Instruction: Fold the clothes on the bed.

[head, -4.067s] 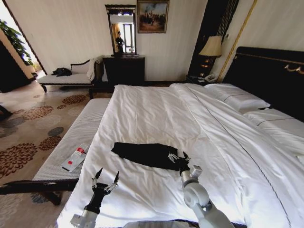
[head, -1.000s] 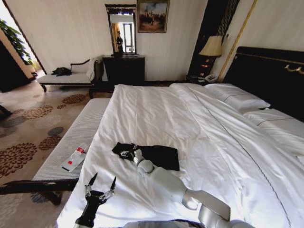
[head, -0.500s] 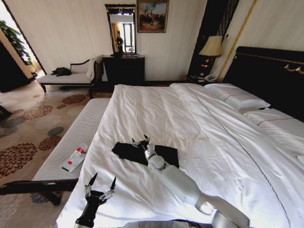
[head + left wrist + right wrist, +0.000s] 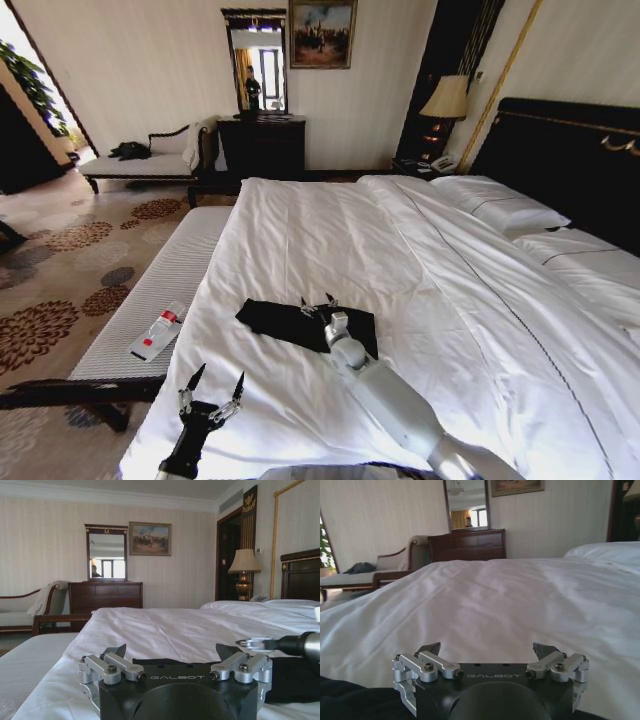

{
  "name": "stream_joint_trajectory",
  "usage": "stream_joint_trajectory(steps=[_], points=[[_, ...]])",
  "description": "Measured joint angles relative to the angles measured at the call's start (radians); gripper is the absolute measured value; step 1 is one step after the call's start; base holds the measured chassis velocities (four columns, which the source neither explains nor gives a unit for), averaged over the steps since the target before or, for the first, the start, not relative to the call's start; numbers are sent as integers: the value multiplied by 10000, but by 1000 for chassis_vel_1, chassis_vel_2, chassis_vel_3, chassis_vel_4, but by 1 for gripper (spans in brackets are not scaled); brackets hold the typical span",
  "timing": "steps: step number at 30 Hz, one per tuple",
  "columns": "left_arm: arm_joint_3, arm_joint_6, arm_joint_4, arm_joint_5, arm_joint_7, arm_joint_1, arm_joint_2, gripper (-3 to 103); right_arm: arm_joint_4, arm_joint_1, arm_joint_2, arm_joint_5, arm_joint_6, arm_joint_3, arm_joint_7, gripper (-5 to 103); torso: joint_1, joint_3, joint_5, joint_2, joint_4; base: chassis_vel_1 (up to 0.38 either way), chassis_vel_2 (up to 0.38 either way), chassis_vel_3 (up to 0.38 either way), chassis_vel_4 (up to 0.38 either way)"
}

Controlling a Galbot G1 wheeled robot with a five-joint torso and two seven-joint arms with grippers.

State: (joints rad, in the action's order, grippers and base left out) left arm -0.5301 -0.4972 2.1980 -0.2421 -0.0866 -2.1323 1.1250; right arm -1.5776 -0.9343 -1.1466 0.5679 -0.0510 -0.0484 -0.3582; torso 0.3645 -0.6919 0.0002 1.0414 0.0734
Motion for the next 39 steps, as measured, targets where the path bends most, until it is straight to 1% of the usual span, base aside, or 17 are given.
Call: stream_joint_trajectory(steps=[2,3,4,7,8,10,11,13,14,15,19,20,22,23,27,34,39], points=[[0,0,0,1,7,0,0,100,-583,-464,459,117,-106,414,-167,100,0,0,2,0,1,0,0,0,0],[0,0,0,1,7,0,0,100,-583,-464,459,117,-106,414,-167,100,0,0,2,0,1,0,0,0,0],[1,0,0,0,4,0,0,100,-927,-738,681,276,-178,651,-273,100,0,0,2,0,0,0,0,0,0],[0,0,0,0,2,0,0,100,-2160,-1782,1263,1555,-535,1648,-401,100,1,0,1,0,-2,0,0,0,0],[0,0,0,0,2,0,0,100,-2160,-1782,1263,1555,-535,1648,-401,100,1,0,1,0,-2,0,0,0,0],[1,0,0,0,0,0,-1,100,-2742,-2398,1512,2558,-785,2240,-282,100,0,0,-2,0,0,0,0,0,0],[0,0,0,0,2,1,0,100,-3126,-2856,1621,3363,-1031,2679,-237,100,-1,1,0,0,-1,0,0,0,0],[1,0,0,0,4,0,-1,100,-3538,-3353,1674,4346,-1367,3228,-256,100,0,1,1,1,-1,0,0,0,0],[1,0,0,0,4,0,-1,100,-3538,-3353,1674,4346,-1367,3228,-256,100,0,1,1,1,-1,0,0,0,0],[0,0,0,0,1,0,0,100,-3652,-3486,1676,4644,-1471,3398,-276,100,-1,0,0,0,-1,0,0,0,0],[0,0,0,0,2,0,0,100,-4316,-4093,1529,6912,-2366,4364,-458,100,-1,0,-1,1,-1,0,0,0,0],[0,0,0,0,2,0,0,100,-4316,-4093,1529,6912,-2366,4364,-458,100,-1,0,-1,1,-1,0,0,0,0],[0,0,0,0,2,0,-1,100,-4598,-4113,1368,7814,-2733,4523,-720,100,-1,0,-1,1,-2,0,0,0,0],[0,0,0,0,2,0,0,100,-4648,-4084,1289,8021,-2843,4523,-817,100,-1,0,-2,1,-2,0,0,0,0],[0,0,1,0,2,0,0,100,-4446,-3798,945,8189,-3060,4315,-1043,100,0,0,-2,0,-3,0,0,0,0],[0,0,0,0,2,0,0,100,-3645,-3700,791,7131,-2956,4050,-935,100,0,-1,-2,0,-3,0,0,0,0],[0,-1,0,0,2,0,0,100,-3472,-3852,744,6857,-2919,4146,-820,100,0,-1,-2,0,-2,0,0,0,0]])
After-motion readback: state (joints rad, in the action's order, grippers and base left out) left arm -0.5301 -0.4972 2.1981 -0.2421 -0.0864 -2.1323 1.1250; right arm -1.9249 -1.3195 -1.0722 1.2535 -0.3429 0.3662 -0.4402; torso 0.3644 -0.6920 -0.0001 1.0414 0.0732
